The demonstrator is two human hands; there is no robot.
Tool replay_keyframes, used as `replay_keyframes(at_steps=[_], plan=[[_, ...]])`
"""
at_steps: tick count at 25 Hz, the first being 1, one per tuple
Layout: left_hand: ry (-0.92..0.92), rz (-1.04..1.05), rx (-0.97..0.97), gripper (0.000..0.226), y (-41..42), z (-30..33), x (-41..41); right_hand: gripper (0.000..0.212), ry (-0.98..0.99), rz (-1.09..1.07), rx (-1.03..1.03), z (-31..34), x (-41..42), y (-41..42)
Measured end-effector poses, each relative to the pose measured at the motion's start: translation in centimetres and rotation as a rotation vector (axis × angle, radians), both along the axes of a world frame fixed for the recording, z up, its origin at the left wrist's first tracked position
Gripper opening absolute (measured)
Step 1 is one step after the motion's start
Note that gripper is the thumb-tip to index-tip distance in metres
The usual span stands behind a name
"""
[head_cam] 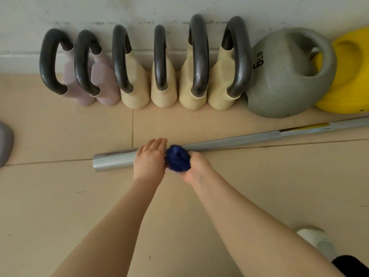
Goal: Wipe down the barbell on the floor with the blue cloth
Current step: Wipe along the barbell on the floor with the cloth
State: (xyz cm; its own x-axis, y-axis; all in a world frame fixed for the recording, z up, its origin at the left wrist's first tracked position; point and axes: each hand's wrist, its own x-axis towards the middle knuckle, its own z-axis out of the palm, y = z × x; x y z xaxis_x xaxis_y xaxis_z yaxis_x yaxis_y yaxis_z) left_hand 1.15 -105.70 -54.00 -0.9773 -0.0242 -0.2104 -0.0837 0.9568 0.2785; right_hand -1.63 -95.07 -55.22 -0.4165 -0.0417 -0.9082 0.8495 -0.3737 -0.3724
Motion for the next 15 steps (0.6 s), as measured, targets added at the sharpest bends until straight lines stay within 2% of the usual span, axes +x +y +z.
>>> replay_keyframes(at_steps=[2, 3, 4, 5, 6, 7, 8, 9, 10, 11, 13, 14, 15], plan=[[-0.037, 0.010, 0.023, 0.071, 0.0, 0.1, 0.1, 0.036, 0.072, -0.093, -0.004, 1.8, -0.9, 2.6], [-0.031, 0.024, 0.024, 0.073, 0.0, 0.0, 0.2, 0.029, 0.128, -0.153, 0.180, 2.6, -1.5, 3.9], [-0.016, 0.031, 0.032, 0.073, 0.2, 0.1, 0.4, 0.019, 0.273, -0.168, 0.430, 3.9, -1.9, 5.0], [-0.013, 0.025, 0.037, 0.074, 0.2, 0.1, 0.6, 0.018, 0.446, -0.058, 0.663, 4.9, -2.2, 5.5], [-0.004, 0.023, 0.028, 0.075, 0.3, 0.0, 0.7, 0.022, 0.617, 0.219, 0.872, 5.1, -2.3, 5.0], [0.006, 0.017, 0.012, 0.076, 0.3, -0.1, 0.8, 0.025, 0.709, 0.567, 1.012, 4.6, -2.2, 4.1], [0.028, 0.013, -0.003, 0.076, 0.2, -0.1, 0.8, 0.026, 0.750, 0.893, 1.103, 3.7, -1.8, 2.8], [0.042, 0.005, -0.011, 0.076, 0.2, -0.1, 0.7, 0.028, 0.803, 1.130, 1.154, 2.5, -1.1, 1.5], [0.019, 0.006, -0.013, 0.075, 0.2, 0.0, 0.6, 0.029, 0.865, 1.276, 1.169, 1.8, -0.3, 0.7], [-0.003, 0.011, -0.008, 0.073, 0.2, 0.3, 0.6, 0.031, 0.952, 1.379, 1.165, 1.3, 0.2, 1.0], [-0.036, 0.029, 0.005, 0.070, 0.4, 0.4, 0.4, 0.032, 1.138, 1.427, 1.257, 1.2, -0.6, 3.8], [-0.047, 0.040, -0.004, 0.069, 0.5, 0.5, 0.3, 0.030, 1.096, 1.433, 1.371, 1.2, -1.4, 5.9], [-0.061, 0.045, -0.018, 0.069, 0.6, 0.6, 0.2, 0.027, 0.955, 1.407, 1.503, 1.6, -2.2, 7.7]])
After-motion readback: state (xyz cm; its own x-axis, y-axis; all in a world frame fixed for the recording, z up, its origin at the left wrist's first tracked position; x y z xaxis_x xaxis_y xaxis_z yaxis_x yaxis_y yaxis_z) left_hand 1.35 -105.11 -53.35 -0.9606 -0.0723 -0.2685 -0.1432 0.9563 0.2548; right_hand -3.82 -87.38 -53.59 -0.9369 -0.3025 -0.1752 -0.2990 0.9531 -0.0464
